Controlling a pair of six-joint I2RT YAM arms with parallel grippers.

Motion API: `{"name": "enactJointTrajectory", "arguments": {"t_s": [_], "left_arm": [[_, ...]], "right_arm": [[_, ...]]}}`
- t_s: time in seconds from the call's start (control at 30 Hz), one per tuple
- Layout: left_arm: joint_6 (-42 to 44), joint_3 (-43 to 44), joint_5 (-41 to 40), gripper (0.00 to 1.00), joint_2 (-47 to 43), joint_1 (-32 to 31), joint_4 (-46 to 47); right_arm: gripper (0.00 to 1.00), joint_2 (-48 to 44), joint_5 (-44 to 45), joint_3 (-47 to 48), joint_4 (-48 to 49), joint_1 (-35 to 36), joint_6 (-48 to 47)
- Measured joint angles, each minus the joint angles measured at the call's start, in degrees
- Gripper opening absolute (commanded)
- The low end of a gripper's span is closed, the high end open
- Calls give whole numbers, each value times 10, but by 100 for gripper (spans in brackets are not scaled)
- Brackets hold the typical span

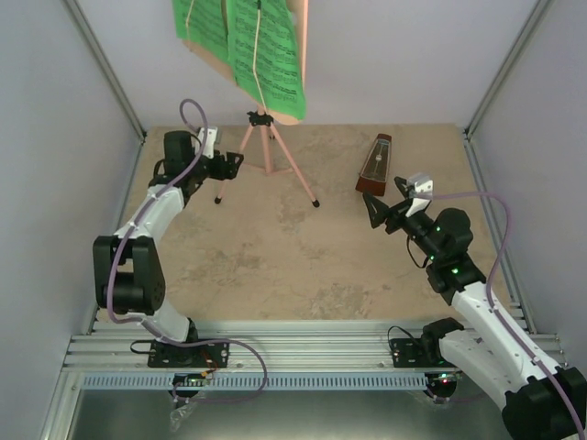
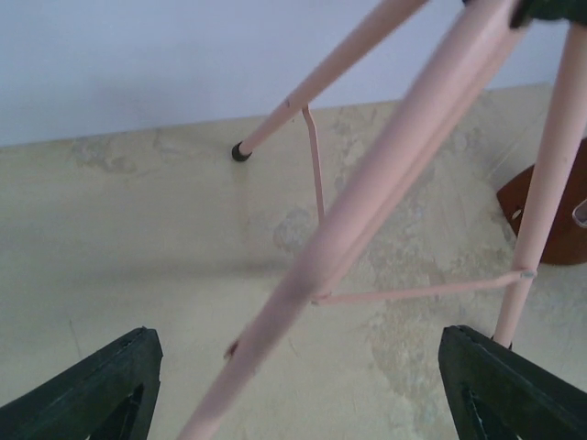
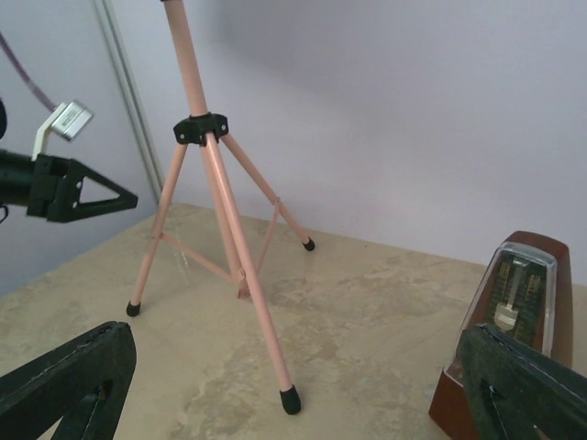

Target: Pack up the instrument practice props

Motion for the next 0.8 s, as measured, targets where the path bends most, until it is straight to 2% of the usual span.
{"name": "enactJointTrajectory", "arguments": {"t_s": [0.2, 0.47, 0.57, 0.67, 0.8], "left_arm": [[-8, 42, 68, 77, 56, 8, 20], [-19, 108, 140, 80, 124, 8, 28], [-23, 123, 148, 64, 141, 8, 29], [-19, 131, 162, 53, 154, 8, 29], [-11, 132, 173, 48, 161, 6, 27]], "right_arm": [[98, 1, -14, -8, 3, 0, -1], [98, 13, -26, -8, 5, 0, -3], [98, 22, -26, -8, 7, 0, -3], [98, 30, -26, -8, 7, 0, -5], [98, 37, -26, -8, 7, 0, -8]]}}
